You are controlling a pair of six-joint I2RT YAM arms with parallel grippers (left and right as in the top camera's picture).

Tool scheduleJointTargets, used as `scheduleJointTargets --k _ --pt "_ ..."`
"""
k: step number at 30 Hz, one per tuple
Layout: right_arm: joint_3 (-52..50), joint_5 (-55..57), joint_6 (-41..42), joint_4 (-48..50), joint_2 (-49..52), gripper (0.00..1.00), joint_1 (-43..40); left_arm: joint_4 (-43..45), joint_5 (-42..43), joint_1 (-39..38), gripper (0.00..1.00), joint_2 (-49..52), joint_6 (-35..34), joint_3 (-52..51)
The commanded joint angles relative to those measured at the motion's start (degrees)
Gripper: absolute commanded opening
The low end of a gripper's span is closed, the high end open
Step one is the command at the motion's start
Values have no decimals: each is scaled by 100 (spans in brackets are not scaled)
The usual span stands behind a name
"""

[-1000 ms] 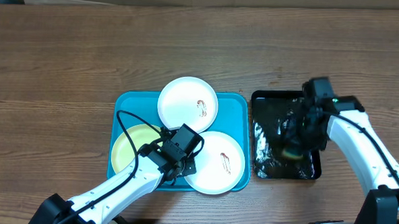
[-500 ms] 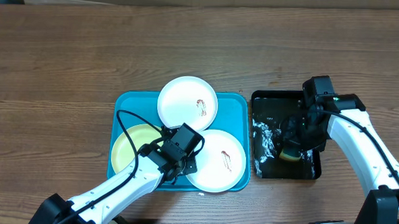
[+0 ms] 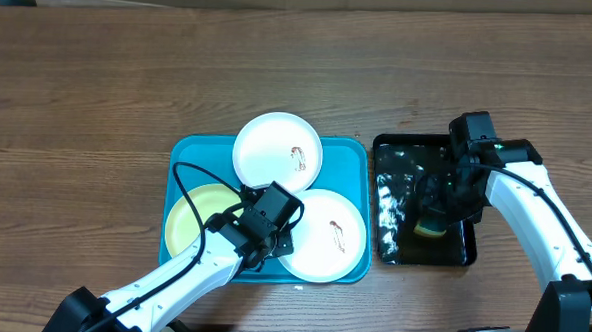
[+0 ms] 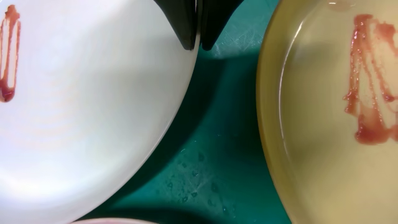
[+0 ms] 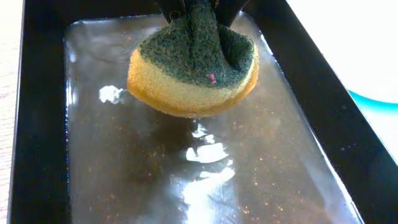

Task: Clean dirty plates on tray and stack at the side
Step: 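Dip and rub the held sponge in the black tray's water, then carry the wet sponge with right gripper onto the held white plate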

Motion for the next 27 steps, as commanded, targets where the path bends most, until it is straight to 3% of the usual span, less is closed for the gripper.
scheduleJointTargets --k 1,6,9,16,27 --pt "72 212 -70 39 -15 4 -7 -2 -221 -42 4 -9 -98 -125" --pt "221 -227 -24 -111 -15 4 -4 0 -221 -42 4 -9 -98 -127" --pt "516 -1412 -706 -341 -15 4 -4 0 -216 -42 4 -9 -103 -127" --pt "737 -2789 -1331 -435 -15 4 118 44 -199 -42 4 118 -210 -127" --pt "673 -1851 -1569 -68 -15 4 1716 260 -48 -35 4 439 -184 -127"
